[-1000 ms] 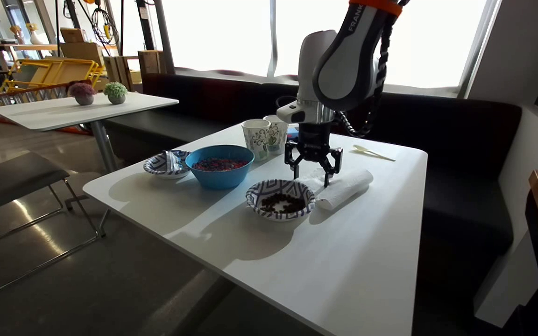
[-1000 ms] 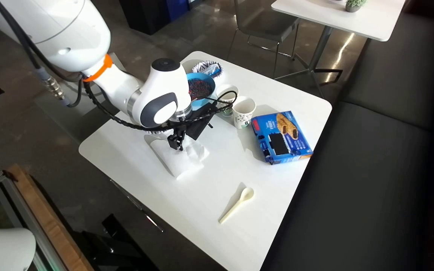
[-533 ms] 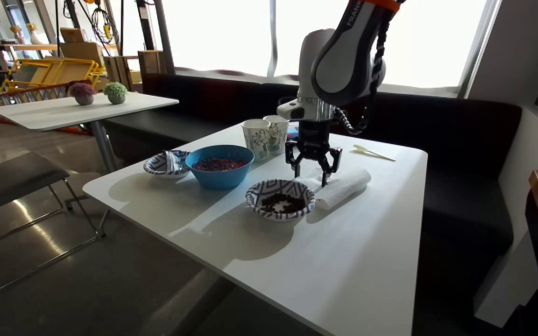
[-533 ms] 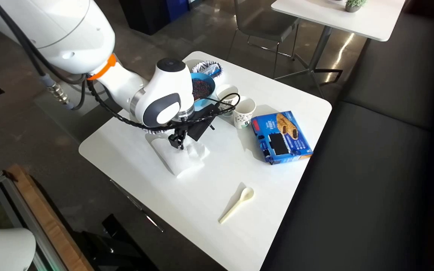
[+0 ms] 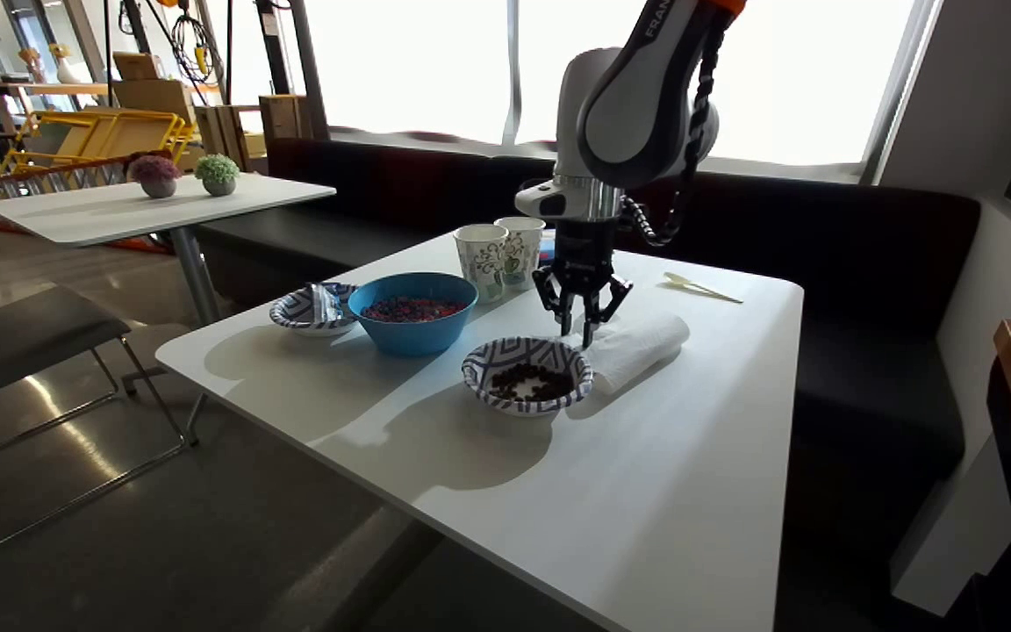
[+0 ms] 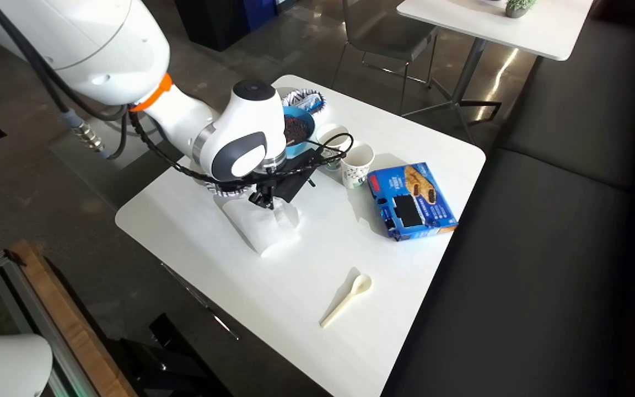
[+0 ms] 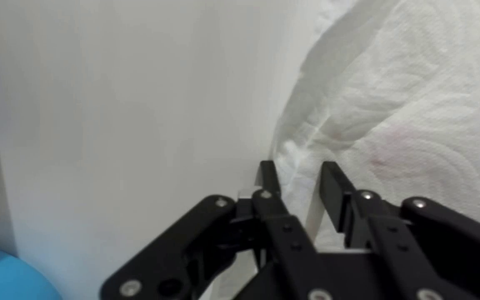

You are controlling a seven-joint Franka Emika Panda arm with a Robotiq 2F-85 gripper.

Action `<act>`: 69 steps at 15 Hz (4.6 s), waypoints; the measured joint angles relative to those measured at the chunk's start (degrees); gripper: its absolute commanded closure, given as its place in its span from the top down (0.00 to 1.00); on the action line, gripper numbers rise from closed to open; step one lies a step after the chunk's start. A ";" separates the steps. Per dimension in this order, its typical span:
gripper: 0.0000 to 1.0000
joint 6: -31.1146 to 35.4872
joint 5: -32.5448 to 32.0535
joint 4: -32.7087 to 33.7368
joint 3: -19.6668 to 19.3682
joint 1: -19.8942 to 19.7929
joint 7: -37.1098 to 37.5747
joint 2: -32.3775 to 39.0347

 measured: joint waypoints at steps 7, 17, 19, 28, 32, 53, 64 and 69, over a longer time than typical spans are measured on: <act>0.05 -1.36 0.48 0.03 0.67 -0.44 0.00 -0.14; 0.00 -1.50 -0.34 -4.63 -2.21 4.77 4.87 -5.47; 0.00 -1.50 -1.48 -6.02 -4.12 7.02 7.21 -7.42; 0.00 -1.50 -16.44 -10.86 -14.33 17.27 22.72 -14.29; 0.00 -1.72 -24.72 -11.99 -16.84 20.21 30.65 -16.07; 0.00 -18.27 -42.61 -11.21 -9.85 19.89 46.23 -22.75; 0.00 -25.39 -42.61 -0.72 -4.36 20.00 39.75 -21.37; 0.00 -28.94 -42.61 7.48 -2.16 21.90 35.46 -16.37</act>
